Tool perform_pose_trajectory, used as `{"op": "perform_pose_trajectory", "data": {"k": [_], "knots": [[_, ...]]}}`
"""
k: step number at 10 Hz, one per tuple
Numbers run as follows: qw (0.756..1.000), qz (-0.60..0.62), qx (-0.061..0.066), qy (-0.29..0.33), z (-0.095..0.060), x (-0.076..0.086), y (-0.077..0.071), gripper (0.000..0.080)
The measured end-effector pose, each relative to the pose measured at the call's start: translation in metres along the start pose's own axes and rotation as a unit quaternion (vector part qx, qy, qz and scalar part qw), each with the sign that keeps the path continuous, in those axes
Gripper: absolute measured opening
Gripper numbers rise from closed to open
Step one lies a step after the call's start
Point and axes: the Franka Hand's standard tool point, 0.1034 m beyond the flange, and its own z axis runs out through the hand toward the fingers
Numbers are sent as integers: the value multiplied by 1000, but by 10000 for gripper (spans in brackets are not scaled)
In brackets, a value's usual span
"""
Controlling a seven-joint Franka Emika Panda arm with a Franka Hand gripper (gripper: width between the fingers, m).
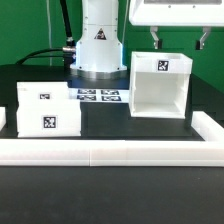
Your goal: Assemble drawer
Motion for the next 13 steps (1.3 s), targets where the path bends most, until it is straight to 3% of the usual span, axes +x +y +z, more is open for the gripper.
{"op": "perform_pose_trajectory", "data": {"k": [3, 5, 6, 7, 9, 10, 11, 13], "knots": [[1000, -25, -10, -2, 21, -7, -1, 650], [1000, -28, -12, -7, 27, -9, -2, 650], [999, -29, -12, -8, 28, -9, -2, 530], [999, -32, -11, -8, 28, -9, -1, 530], [999, -32, -11, -8, 28, -9, -1, 253], [999, -32, -11, -8, 28, -9, -1, 253], [999, -32, -11, -8, 28, -9, -1, 79], [999, -32, -11, -8, 28, -9, -1, 36]]}}
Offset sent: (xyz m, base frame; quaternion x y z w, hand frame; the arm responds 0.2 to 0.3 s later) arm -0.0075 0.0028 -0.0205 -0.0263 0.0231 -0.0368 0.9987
